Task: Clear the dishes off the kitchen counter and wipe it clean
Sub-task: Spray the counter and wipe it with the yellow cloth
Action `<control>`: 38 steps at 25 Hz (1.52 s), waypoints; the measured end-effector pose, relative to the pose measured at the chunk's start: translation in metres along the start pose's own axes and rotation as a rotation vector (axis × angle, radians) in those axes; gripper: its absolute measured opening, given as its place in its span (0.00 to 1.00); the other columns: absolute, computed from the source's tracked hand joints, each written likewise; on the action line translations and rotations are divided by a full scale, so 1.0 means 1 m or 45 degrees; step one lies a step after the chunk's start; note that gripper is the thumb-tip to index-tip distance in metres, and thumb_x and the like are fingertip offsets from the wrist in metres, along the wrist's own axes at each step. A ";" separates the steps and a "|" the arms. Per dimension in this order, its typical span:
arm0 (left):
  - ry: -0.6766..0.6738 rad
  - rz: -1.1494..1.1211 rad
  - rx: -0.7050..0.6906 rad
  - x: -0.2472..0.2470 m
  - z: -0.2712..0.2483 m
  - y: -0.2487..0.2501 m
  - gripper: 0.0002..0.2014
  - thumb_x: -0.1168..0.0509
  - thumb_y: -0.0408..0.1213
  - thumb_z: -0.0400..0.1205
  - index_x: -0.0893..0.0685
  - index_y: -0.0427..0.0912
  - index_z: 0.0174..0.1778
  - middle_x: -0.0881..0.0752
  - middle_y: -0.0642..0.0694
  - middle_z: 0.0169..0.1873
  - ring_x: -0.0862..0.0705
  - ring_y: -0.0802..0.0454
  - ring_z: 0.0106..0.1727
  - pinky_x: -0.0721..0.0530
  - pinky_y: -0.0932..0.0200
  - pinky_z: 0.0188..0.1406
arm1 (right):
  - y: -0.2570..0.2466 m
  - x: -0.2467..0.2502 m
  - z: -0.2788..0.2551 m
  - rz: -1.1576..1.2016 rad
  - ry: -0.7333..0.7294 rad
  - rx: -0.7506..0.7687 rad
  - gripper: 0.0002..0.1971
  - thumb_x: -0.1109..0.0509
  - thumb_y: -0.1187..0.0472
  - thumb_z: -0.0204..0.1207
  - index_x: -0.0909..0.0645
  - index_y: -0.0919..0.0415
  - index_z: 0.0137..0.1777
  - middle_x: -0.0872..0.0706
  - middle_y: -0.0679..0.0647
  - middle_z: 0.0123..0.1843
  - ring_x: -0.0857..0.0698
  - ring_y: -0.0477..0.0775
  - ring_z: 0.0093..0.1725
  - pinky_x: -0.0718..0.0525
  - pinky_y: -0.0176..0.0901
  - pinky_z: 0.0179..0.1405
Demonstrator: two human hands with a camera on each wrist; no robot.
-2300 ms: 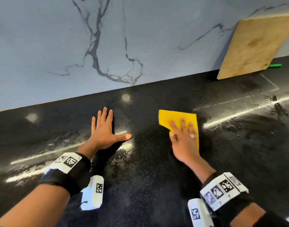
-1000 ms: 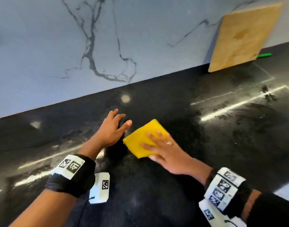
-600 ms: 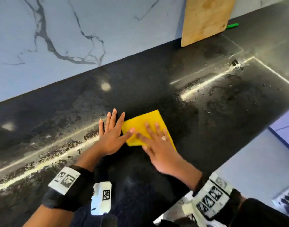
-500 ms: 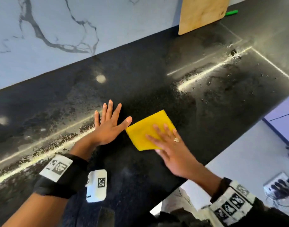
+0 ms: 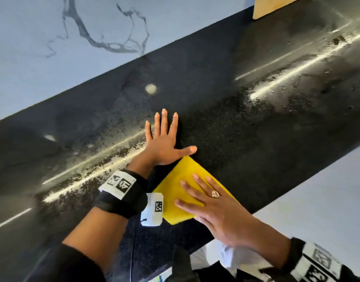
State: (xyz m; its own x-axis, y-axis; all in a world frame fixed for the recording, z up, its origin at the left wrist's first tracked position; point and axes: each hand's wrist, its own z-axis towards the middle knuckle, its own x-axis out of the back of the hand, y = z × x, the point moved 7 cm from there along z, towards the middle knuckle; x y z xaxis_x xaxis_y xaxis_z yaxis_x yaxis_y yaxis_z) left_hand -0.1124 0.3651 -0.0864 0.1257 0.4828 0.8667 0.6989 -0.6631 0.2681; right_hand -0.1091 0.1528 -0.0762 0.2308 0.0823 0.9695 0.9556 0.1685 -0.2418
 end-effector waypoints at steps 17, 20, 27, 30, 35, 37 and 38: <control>0.194 -0.122 0.008 -0.032 -0.051 0.135 0.35 0.43 0.59 0.85 0.49 0.54 0.86 0.64 0.47 0.86 0.69 0.50 0.85 0.69 0.41 0.82 | 0.156 0.028 -0.145 0.171 0.258 -0.349 0.26 0.48 0.50 0.85 0.39 0.42 0.84 0.43 0.50 0.87 0.45 0.62 0.86 0.51 0.52 0.83; 0.132 -0.056 -0.025 -0.021 -0.047 0.152 0.37 0.45 0.60 0.85 0.52 0.54 0.87 0.66 0.48 0.85 0.71 0.50 0.84 0.69 0.42 0.83 | 0.261 0.057 -0.172 0.163 0.275 -0.813 0.27 0.56 0.43 0.84 0.50 0.42 0.83 0.49 0.53 0.87 0.50 0.65 0.86 0.57 0.52 0.82; 0.108 -0.093 0.132 0.024 0.039 0.138 0.41 0.36 0.57 0.83 0.51 0.52 0.87 0.61 0.45 0.86 0.63 0.46 0.86 0.61 0.41 0.84 | 0.248 0.059 -0.033 0.106 -0.013 -0.761 0.27 0.51 0.49 0.88 0.55 0.36 0.85 0.64 0.59 0.87 0.64 0.71 0.85 0.61 0.65 0.82; 0.110 -0.148 0.220 0.058 0.103 0.118 0.47 0.29 0.56 0.78 0.51 0.51 0.87 0.58 0.42 0.87 0.60 0.43 0.87 0.57 0.37 0.84 | 0.227 0.053 0.004 0.082 -0.106 -0.333 0.26 0.51 0.48 0.88 0.50 0.34 0.84 0.59 0.54 0.88 0.62 0.64 0.86 0.61 0.59 0.83; 0.076 -0.242 0.370 0.092 0.169 0.083 0.60 0.28 0.69 0.68 0.57 0.53 0.87 0.62 0.43 0.86 0.63 0.43 0.86 0.59 0.32 0.82 | 0.388 0.094 -0.002 0.032 0.073 -0.899 0.26 0.53 0.47 0.87 0.52 0.35 0.84 0.57 0.55 0.88 0.57 0.67 0.86 0.57 0.61 0.83; 0.015 -0.239 0.429 0.093 0.183 0.070 0.66 0.28 0.73 0.63 0.64 0.55 0.86 0.68 0.44 0.85 0.68 0.43 0.85 0.64 0.29 0.80 | 0.432 0.103 -0.005 0.144 0.077 -1.190 0.27 0.52 0.47 0.88 0.55 0.36 0.85 0.62 0.55 0.88 0.61 0.68 0.86 0.60 0.63 0.83; -0.012 -0.236 0.434 0.091 0.186 0.068 0.68 0.28 0.74 0.61 0.67 0.55 0.85 0.70 0.44 0.84 0.70 0.42 0.84 0.66 0.27 0.78 | 0.436 0.106 0.001 0.164 0.085 -1.261 0.28 0.52 0.48 0.88 0.57 0.37 0.85 0.64 0.56 0.88 0.63 0.69 0.85 0.61 0.64 0.83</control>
State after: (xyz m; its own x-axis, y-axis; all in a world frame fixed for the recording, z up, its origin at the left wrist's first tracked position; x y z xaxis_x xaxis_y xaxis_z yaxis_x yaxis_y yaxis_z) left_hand 0.0780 0.4703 -0.0673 -0.0195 0.5831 0.8122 0.9040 -0.3368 0.2635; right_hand 0.3320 0.2359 -0.0794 0.3243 -0.0182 0.9458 0.6372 -0.7348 -0.2326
